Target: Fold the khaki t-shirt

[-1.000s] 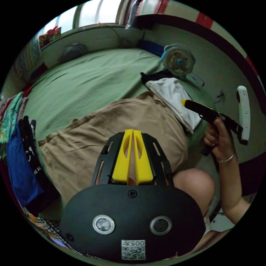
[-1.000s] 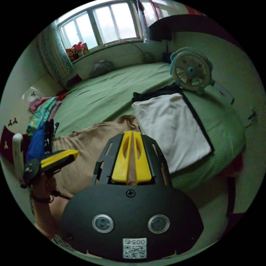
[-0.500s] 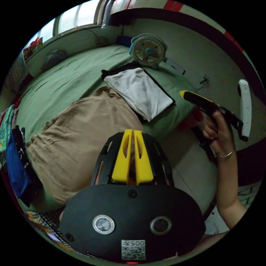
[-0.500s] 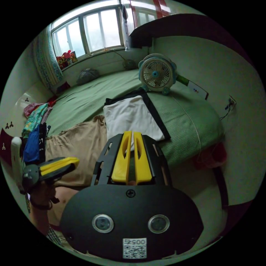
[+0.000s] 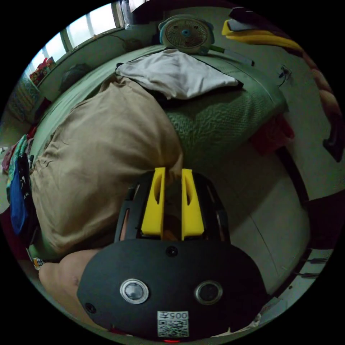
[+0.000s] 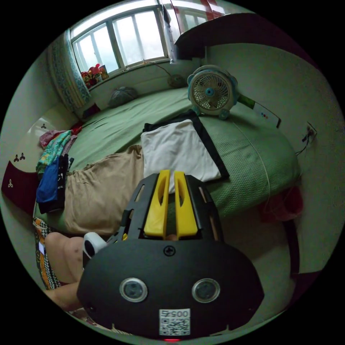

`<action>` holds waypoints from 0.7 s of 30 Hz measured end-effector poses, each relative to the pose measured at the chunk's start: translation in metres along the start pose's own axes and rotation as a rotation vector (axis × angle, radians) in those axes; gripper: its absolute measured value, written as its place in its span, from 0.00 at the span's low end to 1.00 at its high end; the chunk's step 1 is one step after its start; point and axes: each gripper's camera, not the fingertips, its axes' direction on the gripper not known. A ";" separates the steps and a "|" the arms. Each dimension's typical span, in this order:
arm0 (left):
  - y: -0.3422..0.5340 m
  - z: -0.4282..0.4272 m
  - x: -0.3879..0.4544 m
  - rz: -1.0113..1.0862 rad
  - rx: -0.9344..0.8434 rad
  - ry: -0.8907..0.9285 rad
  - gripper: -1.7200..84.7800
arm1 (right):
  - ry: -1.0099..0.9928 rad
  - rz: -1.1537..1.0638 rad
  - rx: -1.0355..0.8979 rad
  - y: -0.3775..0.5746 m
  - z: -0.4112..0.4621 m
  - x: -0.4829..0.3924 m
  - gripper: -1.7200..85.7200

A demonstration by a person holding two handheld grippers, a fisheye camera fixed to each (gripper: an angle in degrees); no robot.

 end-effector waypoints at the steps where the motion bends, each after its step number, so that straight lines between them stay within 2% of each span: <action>1: 0.001 -0.001 0.000 -0.001 -0.006 0.005 0.11 | -0.001 -0.008 -0.007 -0.003 0.003 -0.002 0.03; 5: 0.008 -0.014 -0.015 -0.034 -0.076 0.133 0.07 | -0.015 -0.058 -0.040 -0.016 0.013 -0.012 0.05; 8: 0.020 -0.043 -0.037 -0.054 -0.017 0.217 0.06 | -0.046 -0.111 -0.089 -0.033 0.027 -0.026 0.08; 15: 0.058 -0.113 -0.097 -0.100 0.125 0.228 0.05 | -0.177 -0.160 -0.307 -0.101 0.091 -0.060 0.13; 21: 0.097 -0.132 -0.136 -0.137 0.145 0.260 0.05 | -0.248 -0.045 -0.489 -0.153 0.155 -0.068 0.14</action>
